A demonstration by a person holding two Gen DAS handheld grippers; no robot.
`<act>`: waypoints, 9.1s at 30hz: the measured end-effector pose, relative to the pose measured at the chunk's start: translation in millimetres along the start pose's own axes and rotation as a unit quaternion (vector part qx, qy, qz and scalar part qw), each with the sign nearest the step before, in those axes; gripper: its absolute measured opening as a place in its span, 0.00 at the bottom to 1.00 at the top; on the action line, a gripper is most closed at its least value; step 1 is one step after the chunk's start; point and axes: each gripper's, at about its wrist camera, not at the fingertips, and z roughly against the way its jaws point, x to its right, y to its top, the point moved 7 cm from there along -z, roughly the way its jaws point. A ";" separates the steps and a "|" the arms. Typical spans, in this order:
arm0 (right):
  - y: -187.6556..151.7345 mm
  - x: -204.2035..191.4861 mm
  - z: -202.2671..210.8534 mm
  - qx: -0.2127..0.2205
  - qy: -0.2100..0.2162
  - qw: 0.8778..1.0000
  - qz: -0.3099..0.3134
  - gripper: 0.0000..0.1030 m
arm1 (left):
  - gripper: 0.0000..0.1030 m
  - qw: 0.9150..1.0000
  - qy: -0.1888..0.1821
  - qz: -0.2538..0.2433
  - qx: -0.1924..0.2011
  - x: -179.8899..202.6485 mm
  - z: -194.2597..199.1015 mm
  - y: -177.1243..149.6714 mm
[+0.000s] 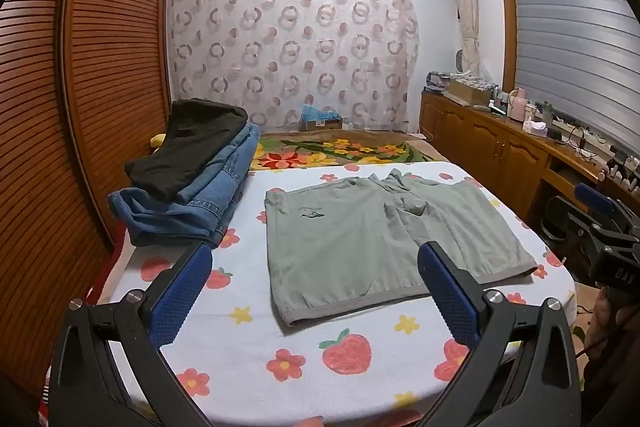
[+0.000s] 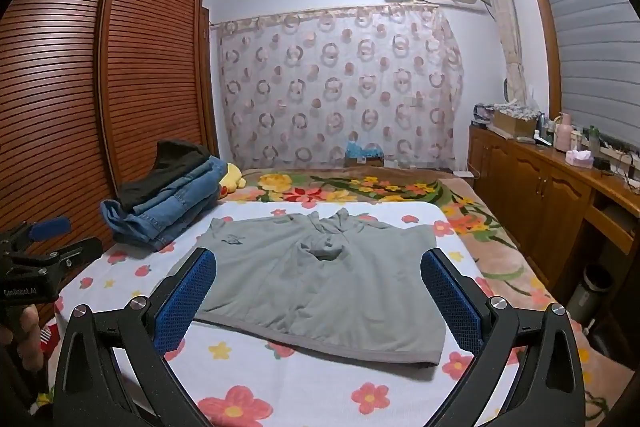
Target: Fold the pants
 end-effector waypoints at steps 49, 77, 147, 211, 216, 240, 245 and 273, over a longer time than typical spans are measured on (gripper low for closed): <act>-2.1 1.1 -1.1 -0.004 -0.001 1.000 -0.001 0.99 | 1.00 1.000 0.004 0.002 0.004 -10.9 -1.6 -1.7; -2.8 2.8 -0.6 -0.004 -0.003 1.000 -0.002 0.99 | 1.00 1.000 0.001 0.003 0.000 -12.6 -3.6 -4.5; 8.3 63.4 -61.8 -0.178 -0.026 0.982 -0.065 0.40 | 0.18 0.978 -0.111 -0.007 -0.174 -33.6 -108.8 -92.2; 44.4 -67.8 -135.7 -0.140 0.182 0.973 0.038 0.06 | 0.80 0.991 -0.061 -0.023 -0.119 -72.1 -79.3 -67.2; 41.1 -85.6 -146.7 -0.151 0.212 0.965 0.040 0.06 | 0.80 0.990 -0.066 -0.020 -0.120 -72.4 -79.8 -66.4; 35.2 22.3 -169.6 -0.156 0.051 0.986 0.012 0.37 | 0.60 0.962 -0.204 -0.069 -0.166 47.3 -117.3 -57.9; 29.2 32.1 -183.3 -0.171 0.036 0.985 0.006 0.37 | 0.43 0.956 -0.214 -0.077 -0.187 61.0 -120.5 -70.2; 22.8 32.4 -213.2 -0.182 0.012 0.983 0.028 0.37 | 0.03 0.973 -0.187 -0.054 -0.124 5.3 -53.7 -34.7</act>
